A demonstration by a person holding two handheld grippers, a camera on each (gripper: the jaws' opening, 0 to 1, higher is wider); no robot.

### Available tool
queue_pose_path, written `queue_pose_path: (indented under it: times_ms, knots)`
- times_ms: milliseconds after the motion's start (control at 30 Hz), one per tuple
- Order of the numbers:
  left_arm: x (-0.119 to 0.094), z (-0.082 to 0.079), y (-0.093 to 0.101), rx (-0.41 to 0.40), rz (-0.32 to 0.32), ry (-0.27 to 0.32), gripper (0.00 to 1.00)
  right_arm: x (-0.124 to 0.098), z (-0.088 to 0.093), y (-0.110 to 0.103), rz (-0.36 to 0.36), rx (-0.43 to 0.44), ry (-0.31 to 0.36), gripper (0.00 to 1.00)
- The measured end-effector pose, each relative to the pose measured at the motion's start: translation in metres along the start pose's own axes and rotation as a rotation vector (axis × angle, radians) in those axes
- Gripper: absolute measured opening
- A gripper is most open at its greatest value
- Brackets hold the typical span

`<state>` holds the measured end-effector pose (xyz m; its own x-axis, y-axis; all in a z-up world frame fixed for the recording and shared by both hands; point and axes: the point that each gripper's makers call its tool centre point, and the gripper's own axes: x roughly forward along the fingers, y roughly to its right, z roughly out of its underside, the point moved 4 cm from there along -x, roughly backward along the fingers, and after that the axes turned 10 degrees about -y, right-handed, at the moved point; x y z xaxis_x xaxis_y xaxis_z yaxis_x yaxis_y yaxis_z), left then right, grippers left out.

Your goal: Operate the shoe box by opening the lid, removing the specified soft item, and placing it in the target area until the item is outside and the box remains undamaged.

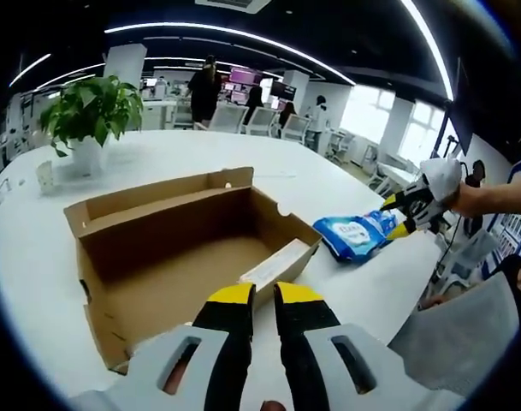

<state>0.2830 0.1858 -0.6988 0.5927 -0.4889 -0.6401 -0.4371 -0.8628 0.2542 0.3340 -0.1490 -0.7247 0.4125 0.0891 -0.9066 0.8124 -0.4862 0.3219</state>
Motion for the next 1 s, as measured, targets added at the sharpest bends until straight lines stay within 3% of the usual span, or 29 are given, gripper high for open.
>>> queue_pose_path:
  times_ms: [467, 633, 667, 1000]
  knots:
    - [0.002, 0.004, -0.001, -0.001, -0.006, -0.018, 0.07, 0.002, -0.076, -0.030, -0.065, -0.032, 0.116, 0.40]
    - [0.006, 0.008, -0.001, 0.009, -0.009, -0.030, 0.08, 0.004, -0.102, -0.032, -0.088, -0.023, 0.145, 0.39]
    - [0.009, 0.014, -0.002, -0.004, -0.006, -0.065, 0.08, 0.003, -0.110, -0.033, -0.101, -0.020, 0.155, 0.39]
    - [0.007, 0.010, -0.005, -0.021, -0.013, -0.048, 0.11, 0.005, -0.161, -0.036, -0.145, -0.062, 0.201, 0.39]
